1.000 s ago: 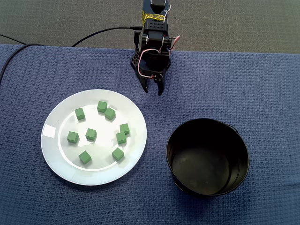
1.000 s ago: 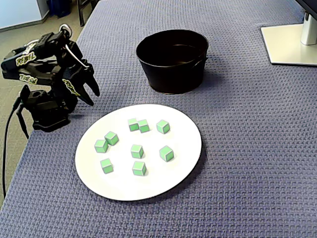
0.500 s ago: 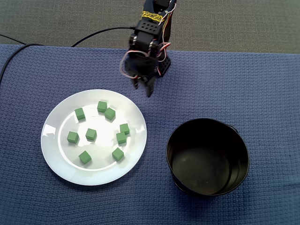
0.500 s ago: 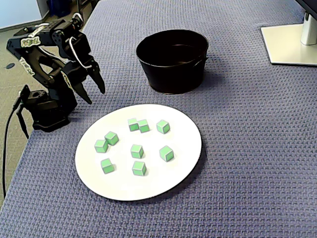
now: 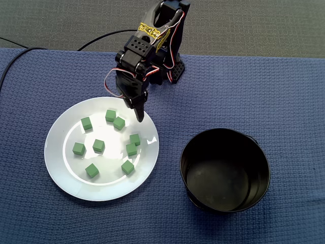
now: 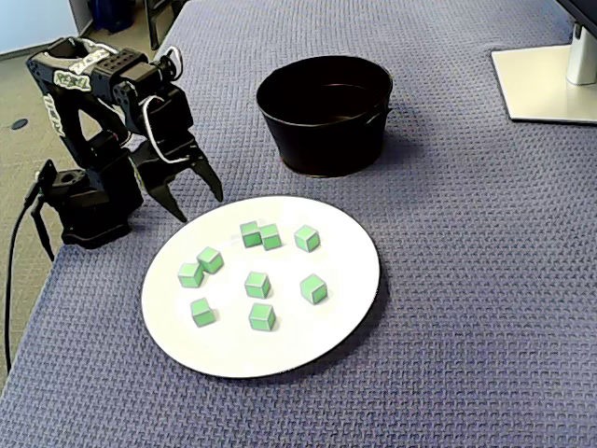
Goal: Pick up the items on the white plate and put them in the black container.
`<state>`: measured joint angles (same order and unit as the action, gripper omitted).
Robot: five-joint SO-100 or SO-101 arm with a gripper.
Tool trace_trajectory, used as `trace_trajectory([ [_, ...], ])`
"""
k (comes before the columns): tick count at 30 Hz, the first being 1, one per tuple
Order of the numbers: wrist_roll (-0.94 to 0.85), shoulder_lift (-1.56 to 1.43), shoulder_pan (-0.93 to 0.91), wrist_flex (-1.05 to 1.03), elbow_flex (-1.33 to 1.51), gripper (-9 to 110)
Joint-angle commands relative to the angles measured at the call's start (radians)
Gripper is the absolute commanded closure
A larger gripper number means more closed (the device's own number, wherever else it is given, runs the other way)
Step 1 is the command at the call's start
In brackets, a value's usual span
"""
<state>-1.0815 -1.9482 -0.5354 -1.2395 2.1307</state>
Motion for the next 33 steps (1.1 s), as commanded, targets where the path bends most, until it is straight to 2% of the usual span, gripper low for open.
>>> trace_trajectory([
  [1, -0.276, 0.06, 0.025, 0.067, -0.098, 85],
  [3, -0.413, 0.097, 0.035, 0.06, -0.132, 86],
  [11, -0.666, 0.242, 0.117, 0.12, -0.224, 81],
  [23, -0.793, 0.431, 0.192, 0.233, -0.275, 82],
  [33, -0.845, 0.474, 0.161, 0.08, -0.454, 82],
])
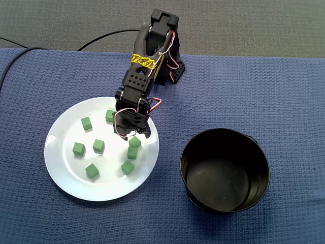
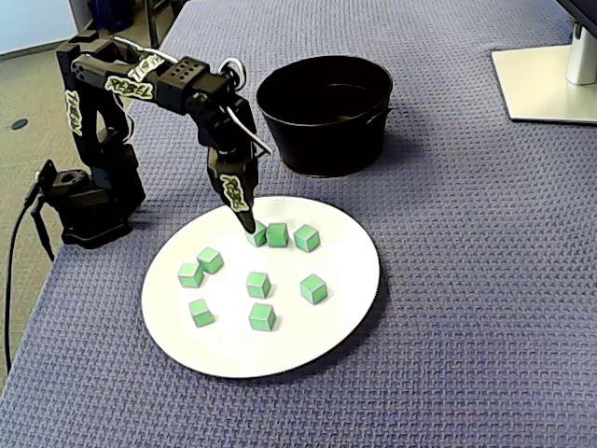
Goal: Pick up the items on the white plate and put them in the black container.
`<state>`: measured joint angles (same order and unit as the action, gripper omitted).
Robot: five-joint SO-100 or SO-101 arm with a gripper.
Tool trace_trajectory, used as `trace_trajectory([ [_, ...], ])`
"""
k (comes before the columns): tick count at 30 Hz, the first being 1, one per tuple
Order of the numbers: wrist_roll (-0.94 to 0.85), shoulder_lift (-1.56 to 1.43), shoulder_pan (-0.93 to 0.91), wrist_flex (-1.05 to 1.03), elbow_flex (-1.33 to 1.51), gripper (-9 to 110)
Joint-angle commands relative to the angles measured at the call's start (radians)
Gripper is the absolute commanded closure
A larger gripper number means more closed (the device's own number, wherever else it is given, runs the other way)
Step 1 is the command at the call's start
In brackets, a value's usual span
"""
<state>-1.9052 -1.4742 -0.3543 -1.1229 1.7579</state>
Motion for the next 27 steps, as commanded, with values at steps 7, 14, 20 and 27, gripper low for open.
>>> trace_trajectory([
  [7, -0.037, 0.014, -0.046, 0.054, -0.006, 82],
  [14, -0.067, 0.04, -0.063, 0.118, 0.011, 81],
  [20, -0.057, 0.061, -0.035, 0.129, 0.029, 82],
  [27, -0.054, 0.078, -0.014, 0.193, 0.075, 83],
])
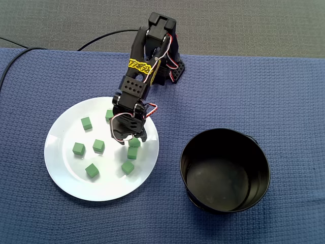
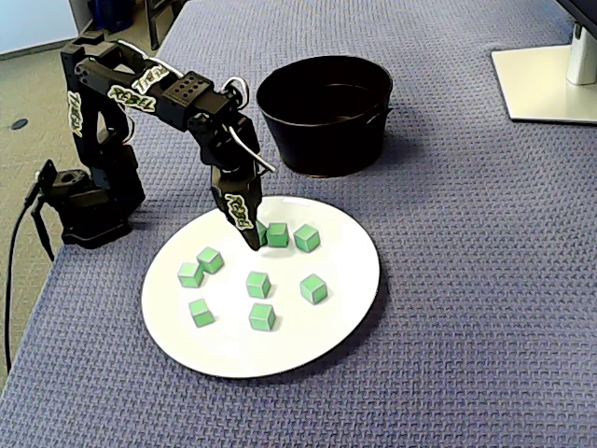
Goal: Pick up the items on the white plate and put them in the black container.
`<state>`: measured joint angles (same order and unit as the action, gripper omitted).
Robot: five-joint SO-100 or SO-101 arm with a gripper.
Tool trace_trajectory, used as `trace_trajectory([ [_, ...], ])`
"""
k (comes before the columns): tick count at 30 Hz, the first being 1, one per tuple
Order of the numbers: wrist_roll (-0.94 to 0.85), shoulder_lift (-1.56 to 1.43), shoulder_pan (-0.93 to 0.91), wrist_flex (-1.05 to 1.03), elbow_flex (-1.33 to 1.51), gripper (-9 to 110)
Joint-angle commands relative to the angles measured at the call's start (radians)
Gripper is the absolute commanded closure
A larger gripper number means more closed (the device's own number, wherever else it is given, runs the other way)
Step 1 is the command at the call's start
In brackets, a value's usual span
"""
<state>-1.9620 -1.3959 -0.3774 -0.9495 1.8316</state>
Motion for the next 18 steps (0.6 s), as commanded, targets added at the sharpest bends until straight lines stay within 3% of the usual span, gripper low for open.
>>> trace_trajectory([
  [1, 0.003, 0.006, 0.011, 0.023, 0.002, 83],
  [6, 0.008, 0.026, 0.017, 0.071, 0.002, 90],
  [10, 0.015, 0.034, 0.025, 0.077, -0.002, 101],
  [18, 0.058, 0.018, 0.021, 0.074, 0.012, 101],
])
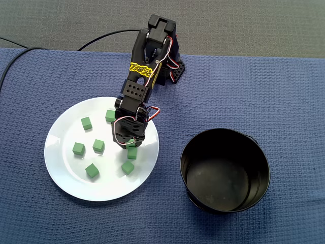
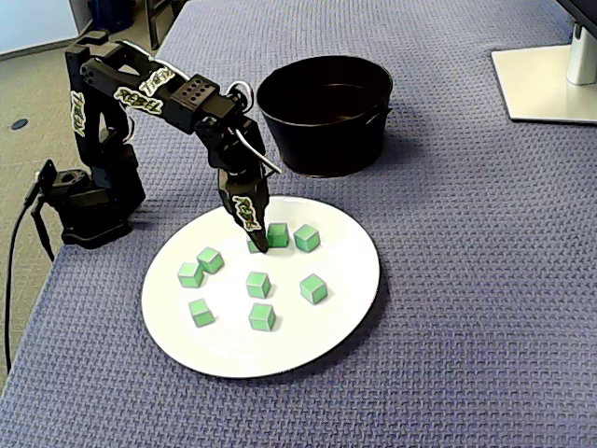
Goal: Pick up the items on the white plate and put them in the black container.
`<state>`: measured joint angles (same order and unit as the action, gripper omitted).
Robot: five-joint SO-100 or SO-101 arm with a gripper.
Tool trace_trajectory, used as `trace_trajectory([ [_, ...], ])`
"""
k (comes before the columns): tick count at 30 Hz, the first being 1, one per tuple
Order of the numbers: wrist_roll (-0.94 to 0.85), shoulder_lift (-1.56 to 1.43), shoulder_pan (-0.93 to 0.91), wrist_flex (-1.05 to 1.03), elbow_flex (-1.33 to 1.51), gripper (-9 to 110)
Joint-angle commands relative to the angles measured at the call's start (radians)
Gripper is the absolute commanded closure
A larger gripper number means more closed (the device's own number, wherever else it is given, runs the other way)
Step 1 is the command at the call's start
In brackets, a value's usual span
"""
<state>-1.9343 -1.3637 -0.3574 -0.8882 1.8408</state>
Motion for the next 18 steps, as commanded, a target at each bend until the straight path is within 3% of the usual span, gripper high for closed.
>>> trace_trajectory([
  [1, 0.055, -0.023, 0.0, 0.014, 0.002, 101],
  [5, 0.25, -0.158, 0.006, -0.061, -0.038, 101],
  [12, 1.032, -0.577, 0.06, -0.179, -0.193, 101],
  [18, 1.367, -0.701, 0.222, -0.275, -0.417, 101],
])
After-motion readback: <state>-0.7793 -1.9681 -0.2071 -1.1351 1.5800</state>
